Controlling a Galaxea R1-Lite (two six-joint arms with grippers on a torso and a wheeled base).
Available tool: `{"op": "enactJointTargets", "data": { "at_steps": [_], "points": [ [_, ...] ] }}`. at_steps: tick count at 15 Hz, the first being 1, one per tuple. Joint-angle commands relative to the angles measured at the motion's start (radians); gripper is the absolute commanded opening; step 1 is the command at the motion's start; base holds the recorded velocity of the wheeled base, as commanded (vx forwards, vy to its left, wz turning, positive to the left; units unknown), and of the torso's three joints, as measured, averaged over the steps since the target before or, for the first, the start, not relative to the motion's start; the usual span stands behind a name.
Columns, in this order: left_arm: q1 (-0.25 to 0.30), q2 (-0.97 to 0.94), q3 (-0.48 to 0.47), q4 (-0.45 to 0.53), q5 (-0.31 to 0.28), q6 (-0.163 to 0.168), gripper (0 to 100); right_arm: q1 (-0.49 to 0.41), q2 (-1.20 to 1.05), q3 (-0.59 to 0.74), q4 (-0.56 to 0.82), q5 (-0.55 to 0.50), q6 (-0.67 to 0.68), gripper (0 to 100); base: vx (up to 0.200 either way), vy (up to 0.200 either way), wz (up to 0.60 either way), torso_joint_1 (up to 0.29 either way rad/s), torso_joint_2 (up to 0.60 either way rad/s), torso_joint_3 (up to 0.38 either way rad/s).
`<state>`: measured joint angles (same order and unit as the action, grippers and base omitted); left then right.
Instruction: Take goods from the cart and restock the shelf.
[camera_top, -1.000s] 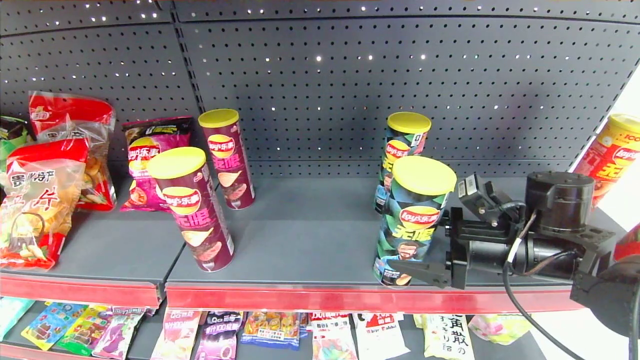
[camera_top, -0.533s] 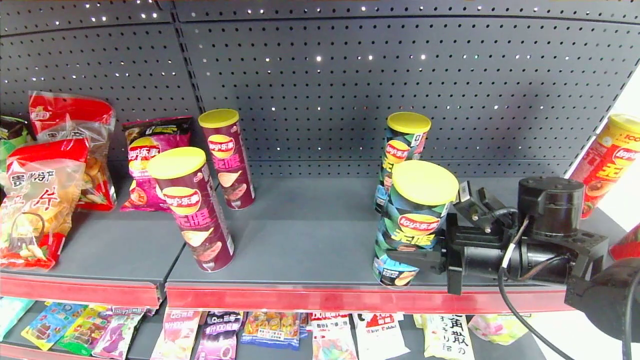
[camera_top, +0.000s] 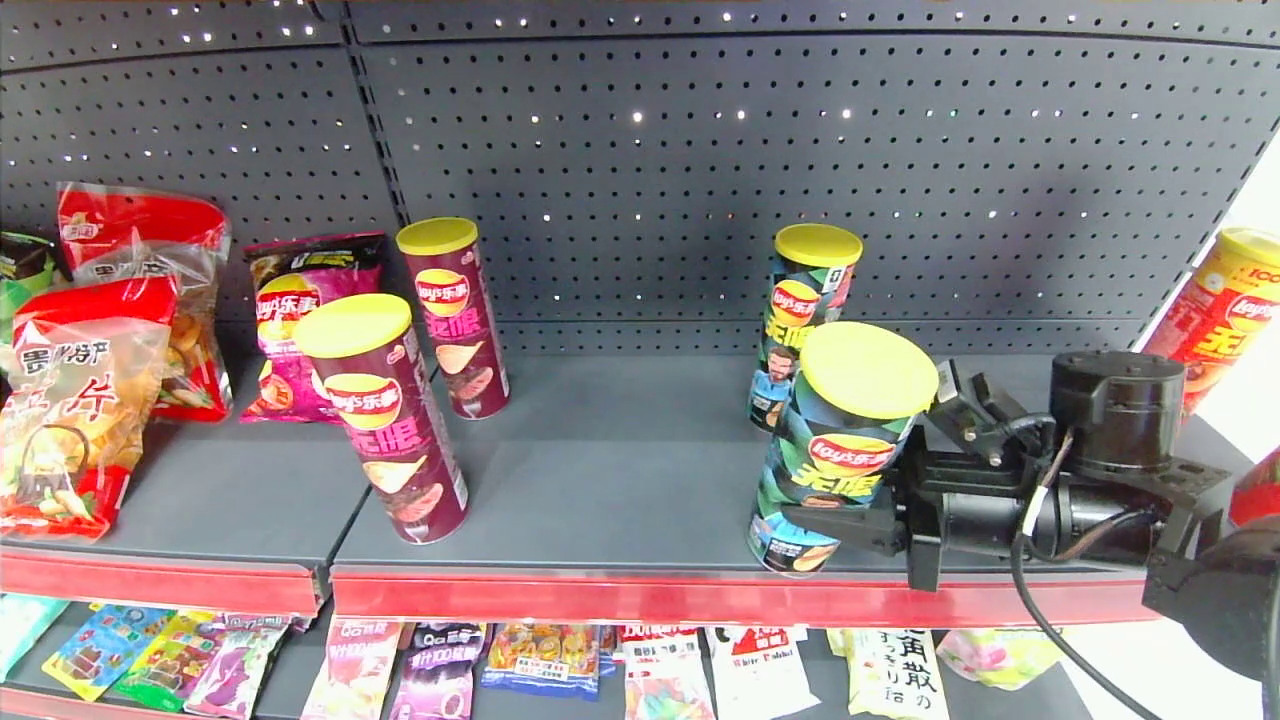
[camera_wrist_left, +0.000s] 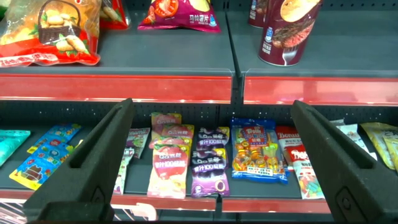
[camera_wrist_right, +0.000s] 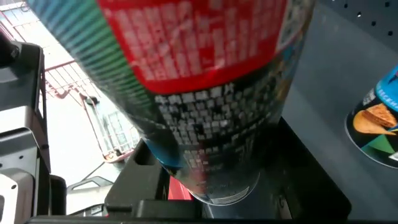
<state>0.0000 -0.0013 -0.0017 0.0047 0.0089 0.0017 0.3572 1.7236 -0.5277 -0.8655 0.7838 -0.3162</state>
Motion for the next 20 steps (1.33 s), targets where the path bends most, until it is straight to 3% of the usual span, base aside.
{"op": "enactJointTargets", "data": {
  "at_steps": [1, 20],
  "points": [
    [0.0, 0.001, 0.0, 0.0, 0.0, 0.0, 100, -0.014, -0.012, 0.002, -0.003, 0.005, -0.003, 0, 0.0, 0.0, 0.0, 0.0, 0.0, 0.0],
    [0.0, 0.001, 0.0, 0.0, 0.0, 0.0, 100, -0.017, -0.007, 0.029, -0.001, 0.012, -0.031, 0, 0.0, 0.0, 0.0, 0.0, 0.0, 0.0]
  ]
}}
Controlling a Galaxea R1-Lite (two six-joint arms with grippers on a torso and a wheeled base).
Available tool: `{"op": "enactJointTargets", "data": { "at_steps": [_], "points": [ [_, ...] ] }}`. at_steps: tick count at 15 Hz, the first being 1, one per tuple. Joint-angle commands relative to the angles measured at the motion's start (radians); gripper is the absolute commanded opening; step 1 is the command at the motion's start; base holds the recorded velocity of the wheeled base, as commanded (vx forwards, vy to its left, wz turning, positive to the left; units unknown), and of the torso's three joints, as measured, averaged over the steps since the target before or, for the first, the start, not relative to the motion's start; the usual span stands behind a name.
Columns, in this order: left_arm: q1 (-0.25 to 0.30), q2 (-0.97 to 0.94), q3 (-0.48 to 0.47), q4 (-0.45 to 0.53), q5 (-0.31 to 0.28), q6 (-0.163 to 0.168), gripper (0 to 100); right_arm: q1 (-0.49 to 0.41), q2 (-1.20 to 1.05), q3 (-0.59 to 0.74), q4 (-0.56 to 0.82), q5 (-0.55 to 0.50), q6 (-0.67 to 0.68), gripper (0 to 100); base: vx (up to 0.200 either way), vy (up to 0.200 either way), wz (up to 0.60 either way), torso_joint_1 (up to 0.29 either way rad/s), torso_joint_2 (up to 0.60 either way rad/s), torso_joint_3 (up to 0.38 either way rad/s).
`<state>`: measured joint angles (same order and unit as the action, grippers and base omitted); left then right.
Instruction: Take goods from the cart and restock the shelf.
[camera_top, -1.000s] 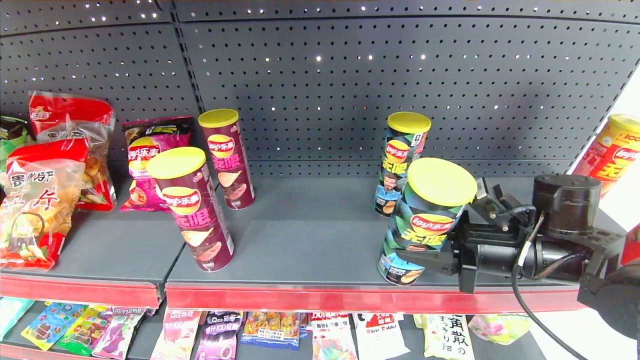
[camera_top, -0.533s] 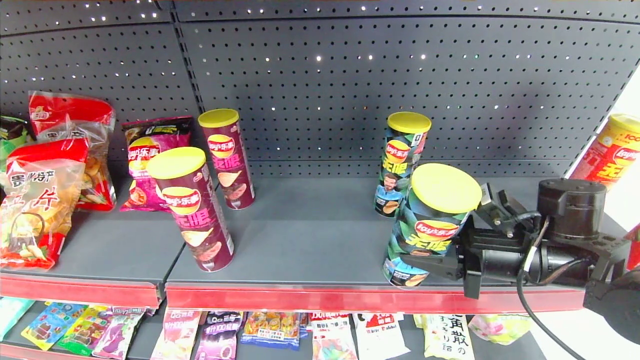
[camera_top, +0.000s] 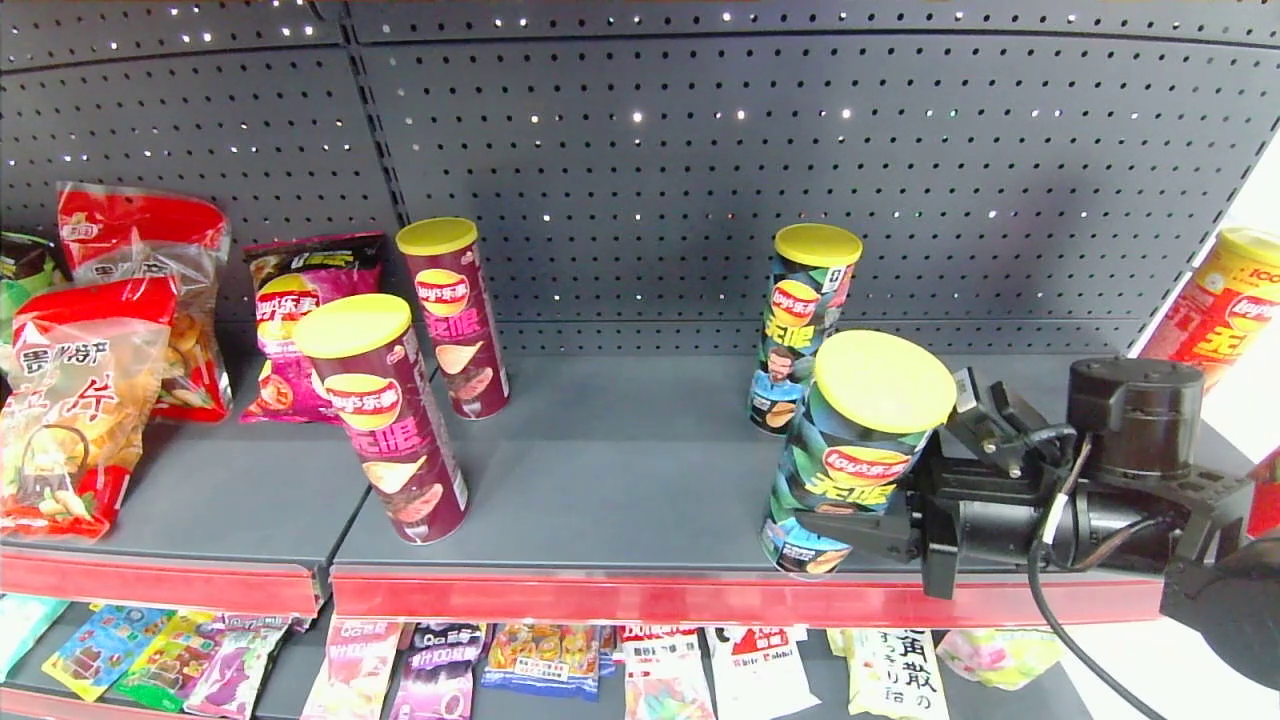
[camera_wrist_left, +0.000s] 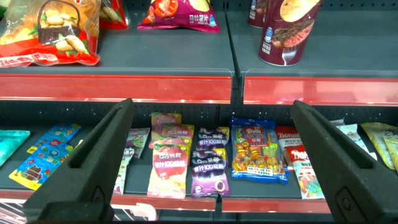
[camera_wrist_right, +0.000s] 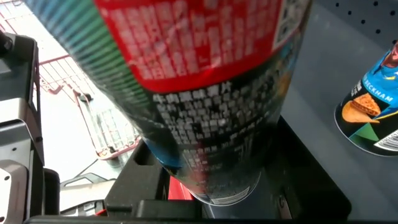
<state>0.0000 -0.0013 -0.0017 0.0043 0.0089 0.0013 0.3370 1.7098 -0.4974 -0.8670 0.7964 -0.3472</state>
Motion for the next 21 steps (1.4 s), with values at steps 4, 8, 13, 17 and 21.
{"op": "enactJointTargets", "data": {
  "at_steps": [4, 8, 13, 17, 21],
  "points": [
    [0.0, 0.001, 0.0, 0.0, 0.0, 0.0, 100, 0.013, 0.014, 0.004, 0.0, -0.002, -0.001, 0, 0.0, 0.0, 0.0, 0.0, 0.0, 0.0],
    [0.0, 0.001, 0.0, 0.0, 0.0, 0.0, 100, 0.013, 0.022, 0.004, 0.0, -0.003, -0.006, 0, 0.0, 0.0, 0.0, 0.0, 0.0, 0.0],
    [0.0, 0.001, 0.0, 0.0, 0.0, 0.0, 100, 0.013, 0.028, 0.0, 0.005, -0.009, -0.006, 100, 0.0, 0.0, 0.0, 0.0, 0.0, 0.0],
    [0.0, 0.001, 0.0, 0.0, 0.0, 0.0, 100, 0.01, 0.03, -0.001, 0.003, -0.006, -0.004, 100, 0.0, 0.0, 0.0, 0.0, 0.0, 0.0],
    [0.0, 0.001, 0.0, 0.0, 0.0, 0.0, 100, 0.007, 0.028, -0.003, 0.005, -0.009, 0.001, 100, 0.0, 0.0, 0.0, 0.0, 0.0, 0.0]
  ]
}}
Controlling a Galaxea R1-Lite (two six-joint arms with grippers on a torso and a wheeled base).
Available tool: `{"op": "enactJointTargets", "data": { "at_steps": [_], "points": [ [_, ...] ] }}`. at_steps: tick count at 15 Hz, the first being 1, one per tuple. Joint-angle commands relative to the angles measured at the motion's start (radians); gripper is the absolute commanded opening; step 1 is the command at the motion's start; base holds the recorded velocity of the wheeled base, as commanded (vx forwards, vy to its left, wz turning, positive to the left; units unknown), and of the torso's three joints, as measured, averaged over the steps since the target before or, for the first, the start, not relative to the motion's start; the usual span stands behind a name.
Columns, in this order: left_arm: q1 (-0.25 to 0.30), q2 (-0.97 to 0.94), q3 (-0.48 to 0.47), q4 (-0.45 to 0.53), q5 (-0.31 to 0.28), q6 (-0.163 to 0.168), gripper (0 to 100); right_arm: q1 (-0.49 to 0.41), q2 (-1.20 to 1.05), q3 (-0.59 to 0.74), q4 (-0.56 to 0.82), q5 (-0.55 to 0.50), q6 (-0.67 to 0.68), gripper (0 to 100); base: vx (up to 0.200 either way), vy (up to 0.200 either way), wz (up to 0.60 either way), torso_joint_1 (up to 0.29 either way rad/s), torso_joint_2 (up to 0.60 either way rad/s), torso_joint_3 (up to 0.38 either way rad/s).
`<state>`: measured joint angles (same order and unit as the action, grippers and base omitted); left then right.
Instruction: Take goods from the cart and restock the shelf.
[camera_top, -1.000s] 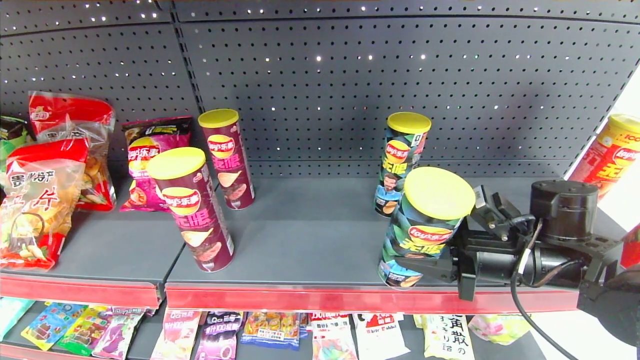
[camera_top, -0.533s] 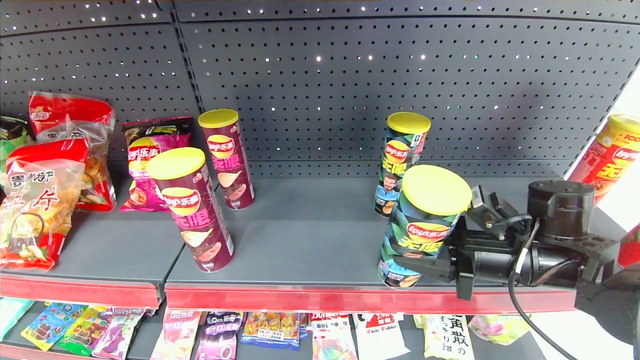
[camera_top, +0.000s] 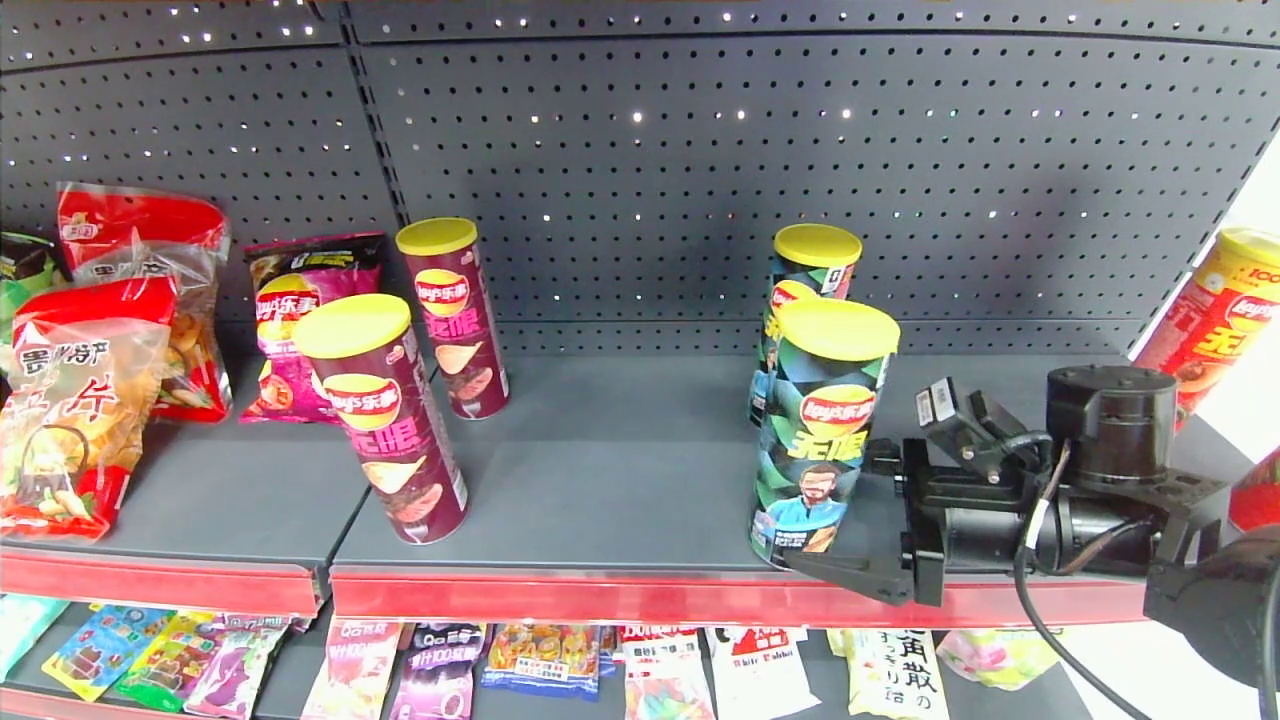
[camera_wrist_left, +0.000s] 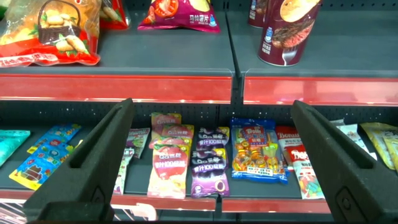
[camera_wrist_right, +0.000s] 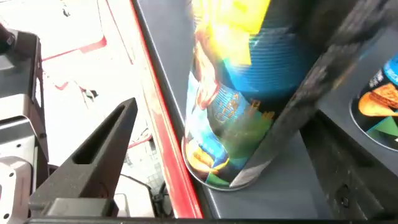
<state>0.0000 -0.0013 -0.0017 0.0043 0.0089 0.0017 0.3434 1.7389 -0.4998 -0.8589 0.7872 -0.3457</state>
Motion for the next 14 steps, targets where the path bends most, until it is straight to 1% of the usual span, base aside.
{"op": "enactJointTargets", "data": {
  "at_steps": [1, 6, 8, 12, 14],
  "points": [
    [0.0, 0.001, 0.0, 0.0, 0.0, 0.0, 100, 0.0, -0.001, 0.0, -0.002, 0.0, 0.001, 100, 0.0, 0.0, 0.0, 0.0, 0.0, 0.0],
    [0.0, 0.001, 0.002, 0.0, 0.0, 0.0, 100, -0.001, -0.002, 0.004, -0.002, 0.0, 0.002, 100, 0.0, 0.0, 0.0, 0.0, 0.0, 0.0],
    [0.0, 0.001, 0.0, 0.0, 0.0, 0.0, 100, -0.018, -0.004, 0.012, 0.001, -0.005, 0.004, 100, 0.0, 0.0, 0.0, 0.0, 0.0, 0.0],
    [0.0, 0.001, 0.0, 0.0, 0.0, 0.0, 100, -0.041, -0.012, 0.018, 0.001, -0.069, 0.036, 100, 0.0, 0.0, 0.0, 0.0, 0.0, 0.0],
    [0.0, 0.001, 0.0, 0.0, 0.0, 0.0, 100, -0.053, -0.03, 0.037, 0.001, -0.074, 0.039, 100, 0.0, 0.0, 0.0, 0.0, 0.0, 0.0]
  ]
}}
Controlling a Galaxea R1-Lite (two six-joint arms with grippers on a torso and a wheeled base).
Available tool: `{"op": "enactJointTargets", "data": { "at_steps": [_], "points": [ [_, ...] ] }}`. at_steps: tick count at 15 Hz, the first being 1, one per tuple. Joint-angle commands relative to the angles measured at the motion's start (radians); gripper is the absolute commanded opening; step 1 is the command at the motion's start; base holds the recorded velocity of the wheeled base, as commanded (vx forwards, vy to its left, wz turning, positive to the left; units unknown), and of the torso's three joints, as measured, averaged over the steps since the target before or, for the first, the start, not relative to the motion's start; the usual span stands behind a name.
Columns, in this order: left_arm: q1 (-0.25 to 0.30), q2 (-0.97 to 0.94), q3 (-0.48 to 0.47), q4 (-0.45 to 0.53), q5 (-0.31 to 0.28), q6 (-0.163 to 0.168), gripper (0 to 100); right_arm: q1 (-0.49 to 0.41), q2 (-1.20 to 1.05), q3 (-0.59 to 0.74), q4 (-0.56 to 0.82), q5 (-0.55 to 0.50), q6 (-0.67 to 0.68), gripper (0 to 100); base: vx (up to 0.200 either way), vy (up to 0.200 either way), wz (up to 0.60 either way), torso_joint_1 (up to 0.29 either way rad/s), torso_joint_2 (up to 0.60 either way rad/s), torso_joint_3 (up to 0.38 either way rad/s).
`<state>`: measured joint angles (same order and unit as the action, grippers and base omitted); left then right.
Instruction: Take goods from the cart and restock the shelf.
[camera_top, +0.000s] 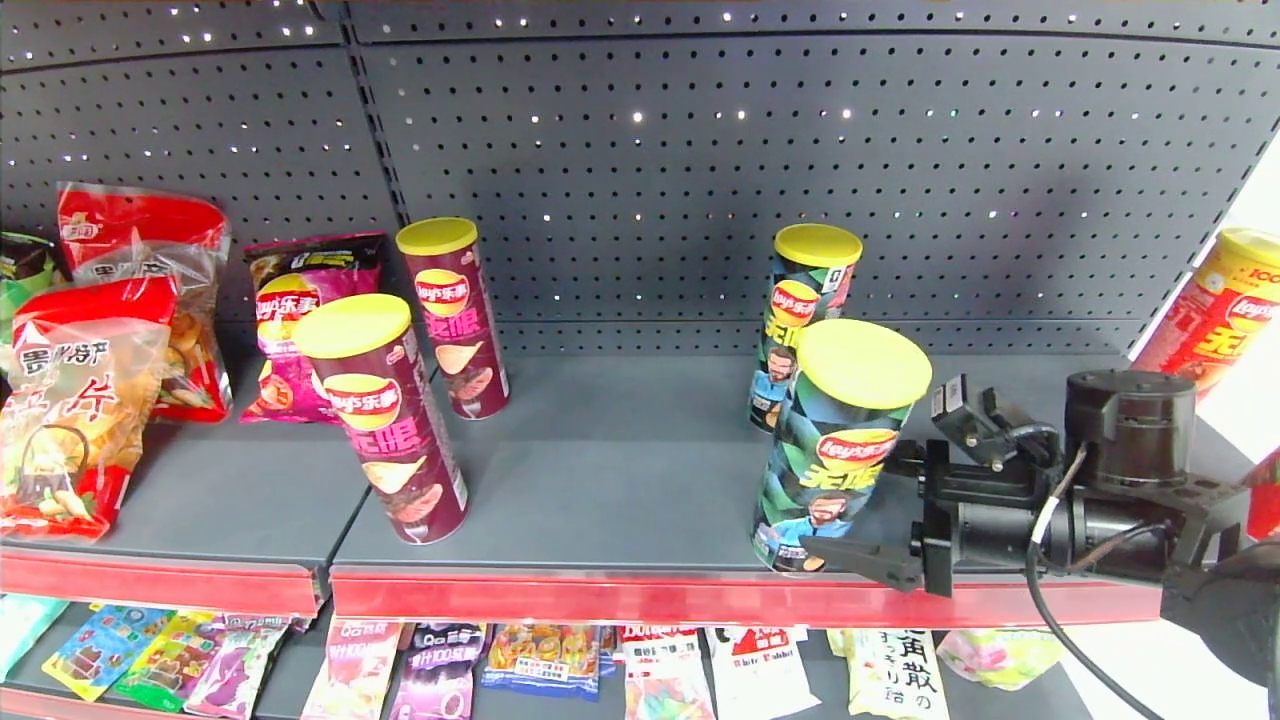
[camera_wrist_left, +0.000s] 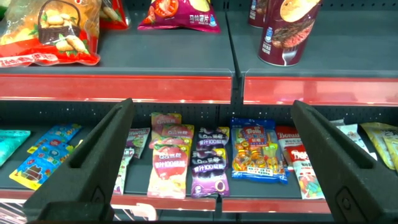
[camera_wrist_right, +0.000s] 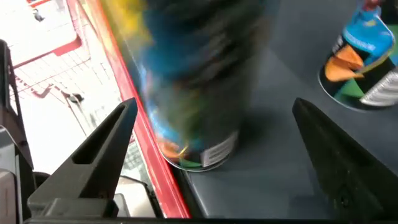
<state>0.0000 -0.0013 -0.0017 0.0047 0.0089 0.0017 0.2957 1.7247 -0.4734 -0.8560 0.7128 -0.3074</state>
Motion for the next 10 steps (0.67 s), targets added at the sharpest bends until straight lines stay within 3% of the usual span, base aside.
{"op": "enactJointTargets", "data": {
  "at_steps": [1, 5, 10],
  "points": [
    [0.0, 0.001, 0.0, 0.0, 0.0, 0.0, 100, -0.017, -0.028, 0.024, -0.002, 0.001, 0.001, 100, 0.0, 0.0, 0.0, 0.0, 0.0, 0.0],
    [0.0, 0.001, 0.0, 0.0, 0.0, 0.0, 100, -0.075, -0.109, 0.11, -0.002, -0.013, 0.002, 100, 0.0, 0.0, 0.0, 0.0, 0.0, 0.0],
    [0.0, 0.001, 0.0, 0.0, 0.0, 0.0, 100, -0.078, -0.284, 0.245, -0.002, -0.18, 0.042, 100, 0.0, 0.0, 0.0, 0.0, 0.0, 0.0]
  ]
}}
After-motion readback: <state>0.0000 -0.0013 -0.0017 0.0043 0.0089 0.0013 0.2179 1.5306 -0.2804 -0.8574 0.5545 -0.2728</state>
